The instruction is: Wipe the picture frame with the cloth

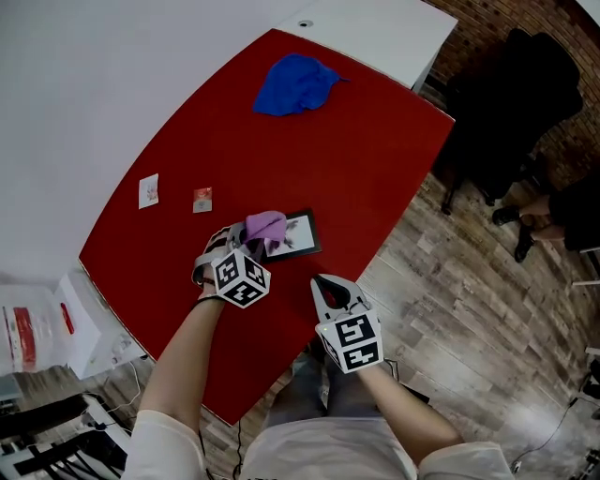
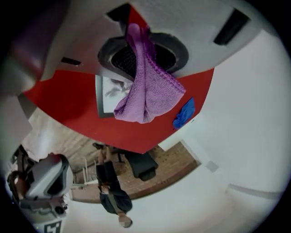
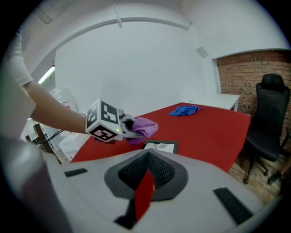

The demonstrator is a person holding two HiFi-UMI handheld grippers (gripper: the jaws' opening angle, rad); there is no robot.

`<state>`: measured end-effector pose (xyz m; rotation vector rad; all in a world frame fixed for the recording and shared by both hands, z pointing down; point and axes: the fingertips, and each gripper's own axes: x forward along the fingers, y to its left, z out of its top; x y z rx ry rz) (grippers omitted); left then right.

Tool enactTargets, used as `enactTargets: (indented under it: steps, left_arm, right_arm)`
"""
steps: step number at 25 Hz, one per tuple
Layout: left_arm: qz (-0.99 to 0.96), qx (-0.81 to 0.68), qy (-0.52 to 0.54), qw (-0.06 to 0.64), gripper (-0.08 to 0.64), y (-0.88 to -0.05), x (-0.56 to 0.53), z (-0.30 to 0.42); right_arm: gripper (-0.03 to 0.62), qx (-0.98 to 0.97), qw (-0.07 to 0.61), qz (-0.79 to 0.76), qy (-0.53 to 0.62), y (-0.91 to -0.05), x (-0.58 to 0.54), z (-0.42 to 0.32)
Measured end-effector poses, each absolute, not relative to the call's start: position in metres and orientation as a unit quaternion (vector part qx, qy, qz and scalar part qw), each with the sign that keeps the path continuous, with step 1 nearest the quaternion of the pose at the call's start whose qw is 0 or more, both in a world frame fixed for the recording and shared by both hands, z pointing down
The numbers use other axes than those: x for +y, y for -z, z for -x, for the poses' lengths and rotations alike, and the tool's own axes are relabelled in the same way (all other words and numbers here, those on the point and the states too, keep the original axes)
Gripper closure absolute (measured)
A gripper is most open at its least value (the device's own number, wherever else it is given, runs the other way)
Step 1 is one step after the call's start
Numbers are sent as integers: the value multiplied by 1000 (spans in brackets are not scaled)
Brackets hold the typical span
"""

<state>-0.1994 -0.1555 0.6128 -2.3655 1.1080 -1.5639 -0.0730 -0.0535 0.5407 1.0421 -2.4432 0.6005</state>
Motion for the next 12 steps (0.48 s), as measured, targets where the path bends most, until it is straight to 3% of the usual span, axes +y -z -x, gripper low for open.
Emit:
enactTargets:
  steps: [12]
  left_arm:
    - [767,271,581,35,495,-657,-156,185]
  right_arm:
    - [588,-875,198,-378,-227,-546,-55,61]
